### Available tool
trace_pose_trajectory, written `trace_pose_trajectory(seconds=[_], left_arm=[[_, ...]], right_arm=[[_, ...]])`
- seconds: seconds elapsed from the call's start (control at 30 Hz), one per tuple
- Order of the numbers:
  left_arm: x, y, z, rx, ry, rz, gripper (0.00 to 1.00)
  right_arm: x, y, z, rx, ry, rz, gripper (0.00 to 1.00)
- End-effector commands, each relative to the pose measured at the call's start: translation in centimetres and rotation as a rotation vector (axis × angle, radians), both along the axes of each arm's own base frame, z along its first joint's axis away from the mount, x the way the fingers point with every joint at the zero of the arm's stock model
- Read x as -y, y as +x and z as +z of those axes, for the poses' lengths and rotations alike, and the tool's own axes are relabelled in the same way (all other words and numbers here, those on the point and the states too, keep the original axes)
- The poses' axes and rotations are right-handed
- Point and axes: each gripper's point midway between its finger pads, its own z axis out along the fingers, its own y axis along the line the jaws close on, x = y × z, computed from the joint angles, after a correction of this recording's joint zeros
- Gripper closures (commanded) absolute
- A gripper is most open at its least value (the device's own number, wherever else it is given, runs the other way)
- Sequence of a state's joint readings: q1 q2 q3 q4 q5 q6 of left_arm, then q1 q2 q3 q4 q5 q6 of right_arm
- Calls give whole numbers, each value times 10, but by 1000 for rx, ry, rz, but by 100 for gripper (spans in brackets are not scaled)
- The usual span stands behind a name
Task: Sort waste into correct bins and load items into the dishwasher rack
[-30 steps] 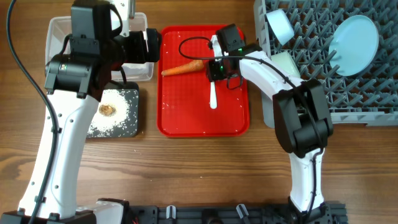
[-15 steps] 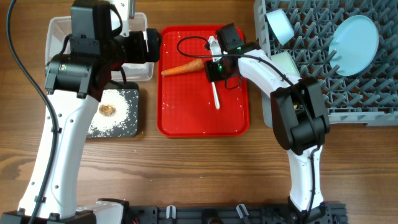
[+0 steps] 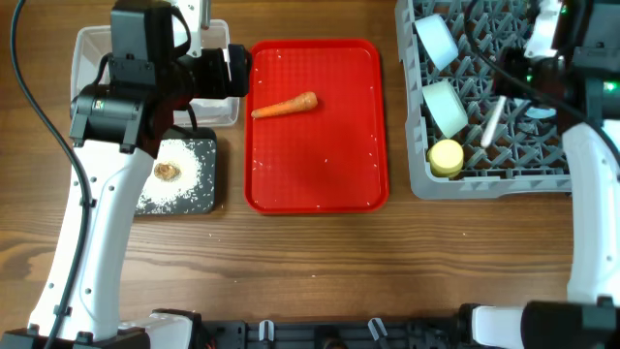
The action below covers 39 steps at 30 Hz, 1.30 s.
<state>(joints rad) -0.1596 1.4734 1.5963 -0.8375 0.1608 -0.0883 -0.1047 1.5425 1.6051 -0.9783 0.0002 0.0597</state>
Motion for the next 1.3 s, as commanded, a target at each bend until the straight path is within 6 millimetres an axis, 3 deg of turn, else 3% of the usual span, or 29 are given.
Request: trace_pose_trajectory(seconds=[0.0,0.13,0.23,0.27,0.33,0.37,0.43,0.47,0.57,0.67,0.73,0.83,0.87,0.97,1.13,1.27], left_arm=[[-2,1,0,0,-3,10,0],[-2,1,0,0,-3,10,0],[-2,1,0,0,-3,10,0],[-2,1,0,0,-3,10,0],[-2,1,0,0,-3,10,0],[-2,1,0,0,-3,10,0],[-2,1,0,0,-3,10,0],[-2,1,0,0,-3,10,0],[-2,1,0,0,-3,10,0],[-2,1,0,0,-3,10,0],[-2,1,0,0,-3,10,0],[-2,1,0,0,-3,10,0],[-2,1,0,0,-3,10,0],[-2,1,0,0,-3,10,0],[-2,1,0,0,-3,10,0],[-2,1,0,0,-3,10,0]], right_arm=[[37,7,-50,-114,-186,49,96],[44,39,-101,-181,-375,343,96],[37,49,-135,-220,-357,442,96],[33,49,-143,-228,-330,447,89],[26,50,-146,-217,-279,450,63],[23,51,-142,-201,-270,453,60],[24,57,-118,-144,-253,394,37],[24,59,-101,-107,-250,366,34],[7,47,-16,63,-205,358,20],[-38,2,81,298,-89,474,0],[-64,-34,135,447,43,483,0],[-70,-74,178,572,-5,489,0],[-66,-82,185,594,-66,490,0],[-68,-93,180,569,-53,486,0],[-69,-88,175,550,-27,488,0],[-71,-101,183,580,-101,535,0]])
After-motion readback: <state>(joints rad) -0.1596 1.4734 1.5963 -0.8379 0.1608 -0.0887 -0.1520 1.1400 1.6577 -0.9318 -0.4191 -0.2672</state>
